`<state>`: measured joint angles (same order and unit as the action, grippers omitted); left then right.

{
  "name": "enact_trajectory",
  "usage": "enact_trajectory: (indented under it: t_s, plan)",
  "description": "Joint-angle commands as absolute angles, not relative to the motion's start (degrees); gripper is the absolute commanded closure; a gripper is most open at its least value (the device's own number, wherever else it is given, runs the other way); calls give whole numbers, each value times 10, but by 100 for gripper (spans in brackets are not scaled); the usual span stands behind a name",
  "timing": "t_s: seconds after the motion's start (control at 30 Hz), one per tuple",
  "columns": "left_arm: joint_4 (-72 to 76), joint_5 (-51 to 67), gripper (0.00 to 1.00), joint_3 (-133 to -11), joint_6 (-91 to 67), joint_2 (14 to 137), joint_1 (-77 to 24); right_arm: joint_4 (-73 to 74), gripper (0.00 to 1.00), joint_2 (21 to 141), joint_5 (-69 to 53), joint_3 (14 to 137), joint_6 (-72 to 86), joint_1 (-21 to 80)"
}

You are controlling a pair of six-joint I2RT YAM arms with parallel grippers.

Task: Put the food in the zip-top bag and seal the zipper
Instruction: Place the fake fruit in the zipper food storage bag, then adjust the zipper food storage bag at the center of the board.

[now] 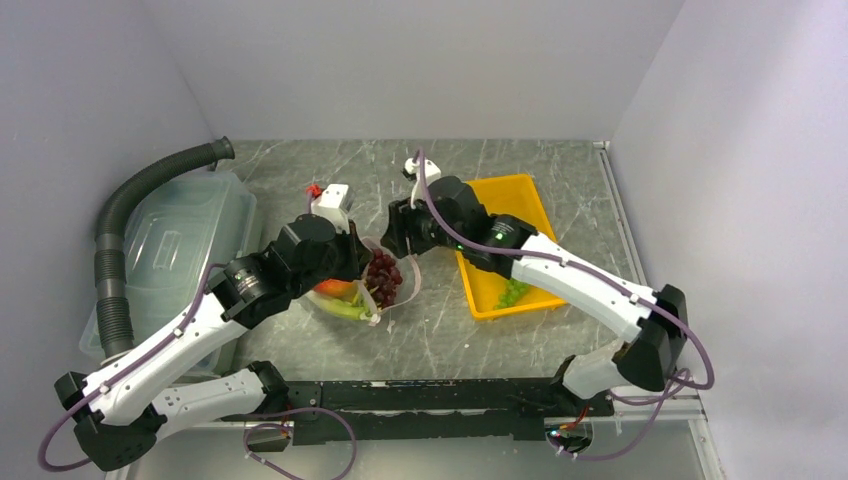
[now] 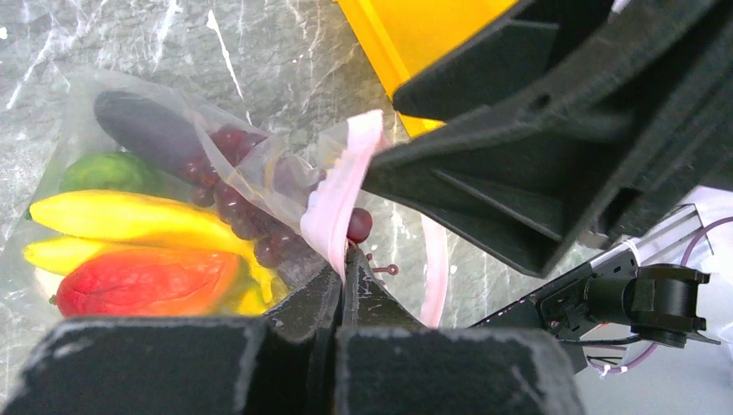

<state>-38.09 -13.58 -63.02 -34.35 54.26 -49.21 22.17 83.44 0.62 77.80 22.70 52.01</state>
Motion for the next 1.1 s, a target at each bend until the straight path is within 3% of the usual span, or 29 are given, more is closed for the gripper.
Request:
enact_trajectory:
  t_s: [0.0,0.27,0.6,0.87,1.07]
  plan:
    - [-353,-149,100,-659,-355,543,-495,201,43,773,-28,736,231,518]
    - [-344,-139,100,-658,-358,553,-493,195,40,687,-43,651,288,522]
    - [-344,-134,100,-663,-364,555,-493,174,41,676,-3,573,364,523]
    - [-346,-135,100,-664,-366,555,-494,122,48,697,15,526,422,523]
    - [-349,-134,100,-666,-368,550,-494,90,62,723,3,518,444,524]
